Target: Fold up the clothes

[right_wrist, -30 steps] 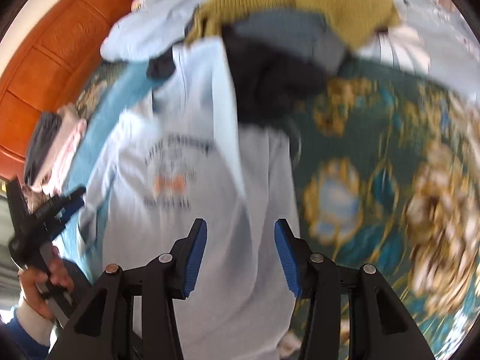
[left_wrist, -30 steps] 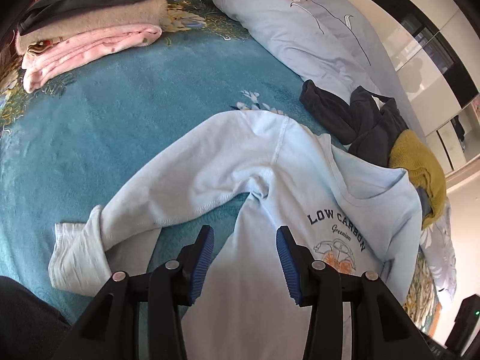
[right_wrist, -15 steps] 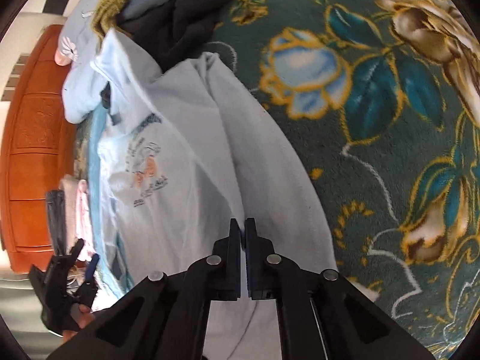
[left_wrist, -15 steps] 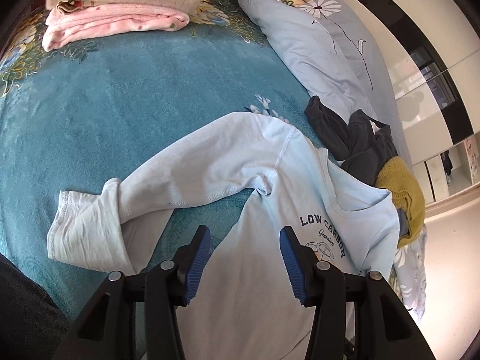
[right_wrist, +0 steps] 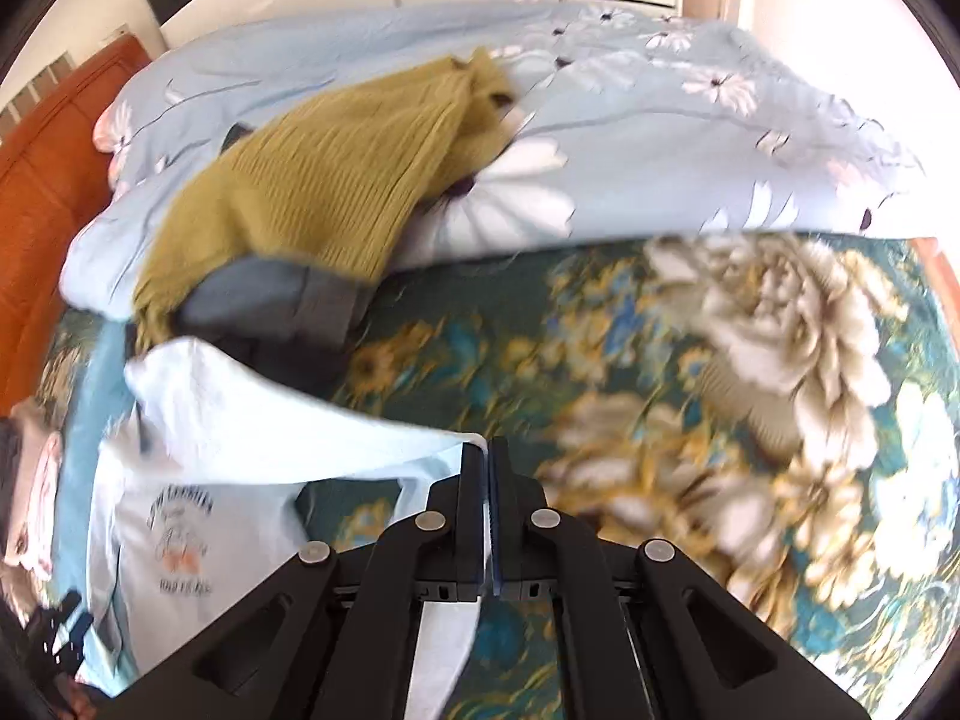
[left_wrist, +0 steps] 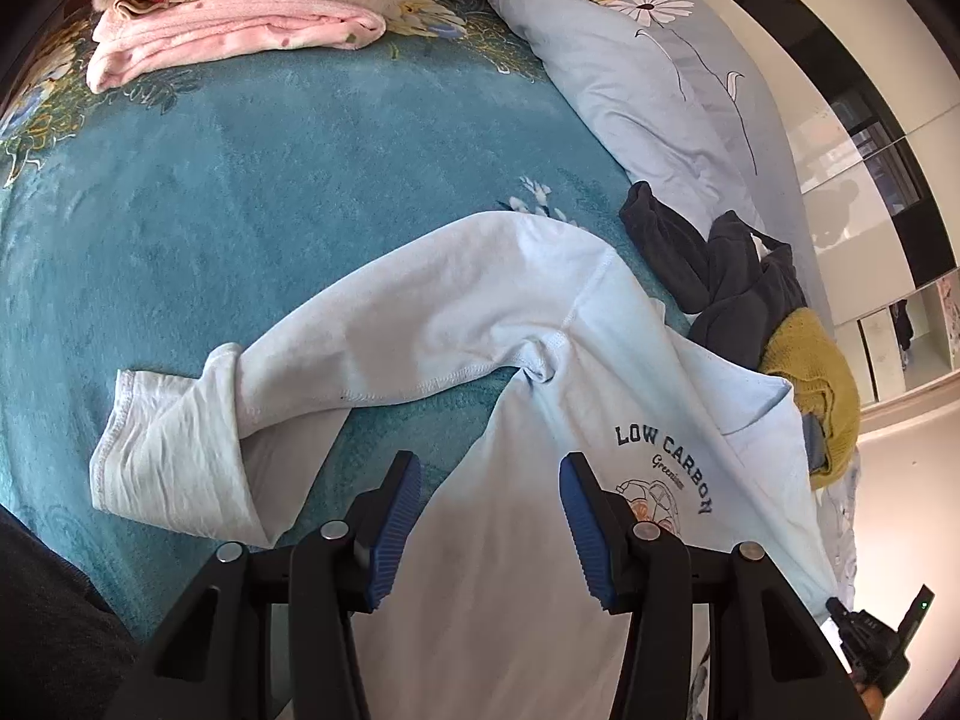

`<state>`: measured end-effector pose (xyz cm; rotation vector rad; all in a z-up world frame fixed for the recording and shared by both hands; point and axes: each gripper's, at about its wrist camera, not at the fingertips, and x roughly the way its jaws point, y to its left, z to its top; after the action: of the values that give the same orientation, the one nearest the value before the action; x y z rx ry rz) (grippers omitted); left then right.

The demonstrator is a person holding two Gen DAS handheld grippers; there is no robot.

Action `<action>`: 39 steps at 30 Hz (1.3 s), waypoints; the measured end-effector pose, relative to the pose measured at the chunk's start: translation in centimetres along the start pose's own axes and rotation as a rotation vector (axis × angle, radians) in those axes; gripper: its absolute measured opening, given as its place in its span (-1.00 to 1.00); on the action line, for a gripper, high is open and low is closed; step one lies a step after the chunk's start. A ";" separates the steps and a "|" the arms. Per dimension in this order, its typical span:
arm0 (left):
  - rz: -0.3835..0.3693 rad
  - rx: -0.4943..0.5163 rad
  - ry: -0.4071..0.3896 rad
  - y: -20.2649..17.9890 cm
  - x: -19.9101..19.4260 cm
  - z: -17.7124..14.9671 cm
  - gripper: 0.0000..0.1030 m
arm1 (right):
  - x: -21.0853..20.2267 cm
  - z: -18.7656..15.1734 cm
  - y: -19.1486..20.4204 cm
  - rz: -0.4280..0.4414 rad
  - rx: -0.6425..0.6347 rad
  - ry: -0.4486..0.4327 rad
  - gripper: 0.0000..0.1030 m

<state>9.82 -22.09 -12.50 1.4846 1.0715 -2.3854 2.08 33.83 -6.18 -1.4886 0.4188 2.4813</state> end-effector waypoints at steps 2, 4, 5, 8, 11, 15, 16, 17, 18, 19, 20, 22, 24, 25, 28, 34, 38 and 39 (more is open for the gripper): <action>-0.004 -0.022 0.011 0.3 0.1 0.4 0.02 | 0.8 1.8 -0.2 -0.034 -0.012 0.009 -0.98; -0.009 -0.041 0.016 0.7 0.0 1.3 0.02 | 2.2 2.6 0.6 -0.045 -0.039 0.037 -0.98; 0.000 -0.039 0.009 0.8 -0.3 1.9 0.02 | 2.5 2.7 1.2 -0.052 -0.058 0.047 -0.97; 0.047 -0.048 -0.019 1.7 -1.2 4.5 0.02 | 3.4 2.6 3.0 -0.067 -0.122 0.060 -0.97; 0.104 -0.081 -0.021 3.6 -1.6 7.4 0.02 | 3.0 2.2 4.7 -0.053 -0.195 0.057 -0.94; 0.186 -0.111 0.036 6.1 -1.1 9.4 0.02 | 1.0 1.9 5.8 -0.038 -0.260 0.011 -0.16; 0.202 -0.126 0.041 6.8 -1.2 9.5 0.02 | 0.4 1.8 5.8 -0.031 -0.247 -0.006 0.05; 0.210 -0.155 0.045 7.5 -1.2 9.4 0.02 | -0.3 1.7 5.7 -0.024 -0.235 -0.022 0.11; 0.216 -0.189 0.051 8.3 -1.2 9.3 0.02 | -0.9 1.7 5.7 -0.017 -0.223 -0.038 0.14; 0.225 -0.226 0.059 9.1 -1.2 9.1 0.02 | -1.6 1.6 5.6 -0.010 -0.211 -0.054 0.14; 0.235 -0.264 0.069 9.9 -1.1 8.8 0.02 | -2.0 1.5 5.6 0.000 -0.196 -0.061 0.14; 0.265 -0.326 0.098 11.0 -0.9 8.4 0.02 | -2.0 1.2 5.7 0.032 -0.160 -0.039 0.14; 0.293 -0.329 0.165 11.0 -0.6 8.0 0.02 | -1.4 1.0 6.3 0.051 -0.143 -0.008 0.14; 0.285 -0.316 0.187 10.6 -0.4 7.7 0.02 | -1.0 0.8 6.7 0.053 -0.142 0.007 0.14; 0.260 -0.257 0.229 9.2 0.3 6.8 0.02 | -0.2 0.1 8.2 0.080 -0.137 0.032 0.14; 0.281 -0.256 0.258 9.1 1.7 5.0 -0.42 | -0.2 -0.3 10.4 0.150 -0.146 0.034 0.14; 0.251 -0.320 0.215 10.0 0.7 4.7 -0.84 | -0.6 -0.7 11.1 0.173 -0.143 0.045 0.14; 0.235 -0.320 0.191 10.0 0.1 4.7 -0.85 | -0.6 -1.0 11.2 0.188 -0.135 0.056 0.14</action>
<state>10.89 -32.37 -16.27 1.6369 1.1764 -1.8465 -0.47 22.97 -4.61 -1.6436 0.4268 2.6646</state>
